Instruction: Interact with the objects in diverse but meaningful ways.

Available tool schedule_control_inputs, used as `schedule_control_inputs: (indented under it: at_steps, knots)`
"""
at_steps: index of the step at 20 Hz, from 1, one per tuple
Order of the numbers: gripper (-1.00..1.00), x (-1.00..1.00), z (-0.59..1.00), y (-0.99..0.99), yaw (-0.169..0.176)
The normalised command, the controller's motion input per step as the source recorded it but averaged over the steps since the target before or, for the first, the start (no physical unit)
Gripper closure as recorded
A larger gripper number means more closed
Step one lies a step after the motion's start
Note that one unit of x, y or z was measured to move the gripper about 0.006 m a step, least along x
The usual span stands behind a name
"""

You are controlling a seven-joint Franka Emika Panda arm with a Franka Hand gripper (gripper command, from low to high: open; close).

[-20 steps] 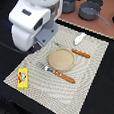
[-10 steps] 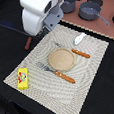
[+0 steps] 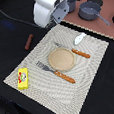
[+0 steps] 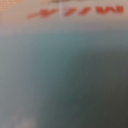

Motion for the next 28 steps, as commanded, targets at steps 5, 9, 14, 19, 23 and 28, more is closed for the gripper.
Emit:
schedule_control_inputs:
  at_steps: [5, 9, 14, 19, 23, 28]
  knots:
    - [1.0, -0.85, -0.38, 0.32, 0.0]
    - [1.0, -0.84, -0.38, 0.26, 0.0]
    - [1.0, -0.74, -0.35, 0.38, -0.018]
    - [1.0, -0.3, -0.21, 0.45, -0.042]
    - [1.0, -0.09, -0.22, 0.41, -0.118]
    - [1.0, -0.12, -0.23, 0.36, -0.117]
